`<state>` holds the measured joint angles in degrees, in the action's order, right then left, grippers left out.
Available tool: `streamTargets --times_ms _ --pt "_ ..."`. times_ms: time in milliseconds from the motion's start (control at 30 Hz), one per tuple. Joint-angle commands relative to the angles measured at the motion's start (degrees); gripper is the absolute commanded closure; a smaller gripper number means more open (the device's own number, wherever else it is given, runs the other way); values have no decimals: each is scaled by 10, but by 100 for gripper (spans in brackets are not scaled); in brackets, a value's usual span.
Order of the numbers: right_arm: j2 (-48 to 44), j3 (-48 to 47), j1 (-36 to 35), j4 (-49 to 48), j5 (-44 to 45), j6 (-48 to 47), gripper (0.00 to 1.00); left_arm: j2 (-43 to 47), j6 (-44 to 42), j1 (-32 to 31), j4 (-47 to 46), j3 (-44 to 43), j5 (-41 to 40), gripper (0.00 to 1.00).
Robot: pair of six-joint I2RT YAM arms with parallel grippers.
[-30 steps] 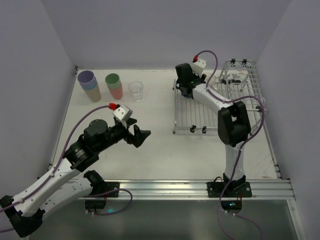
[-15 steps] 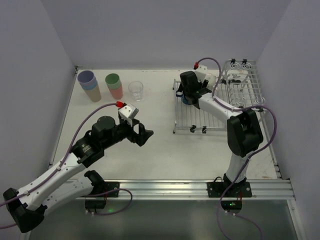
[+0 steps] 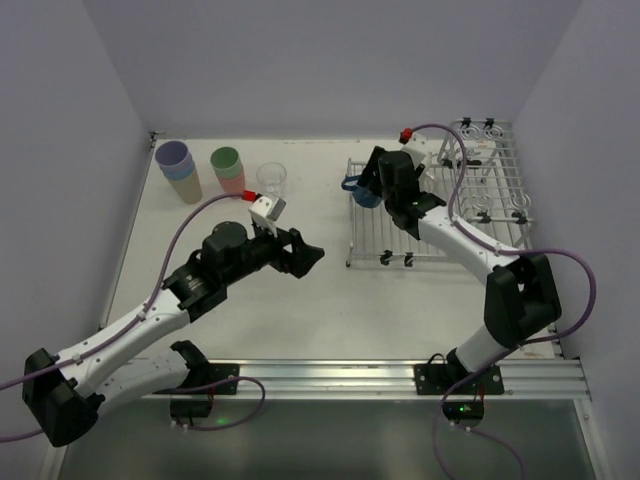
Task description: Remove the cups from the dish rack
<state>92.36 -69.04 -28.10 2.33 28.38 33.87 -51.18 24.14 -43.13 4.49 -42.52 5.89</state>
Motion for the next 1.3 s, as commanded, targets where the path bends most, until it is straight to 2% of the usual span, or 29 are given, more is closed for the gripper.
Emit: streamTargets --times_ms 0,200,533,667,900,1267 --pt "-56 9 1 -102 -41 34 85 -38 42 3 -98 -10 2 7" --pt "-106 36 36 -109 -116 82 86 -129 68 2 -210 -17 10 7" --pt "-184 101 102 -166 -266 171 85 -272 73 3 -365 -63 -41 8" --pt "-188 116 116 -197 -334 218 86 -328 77 4 -401 -106 -12 7" --pt "-209 148 125 -255 -423 266 86 -362 88 12 -400 -152 -11 7" --pt "-232 165 125 -268 -423 285 86 -347 91 13 -376 -150 -5 9"
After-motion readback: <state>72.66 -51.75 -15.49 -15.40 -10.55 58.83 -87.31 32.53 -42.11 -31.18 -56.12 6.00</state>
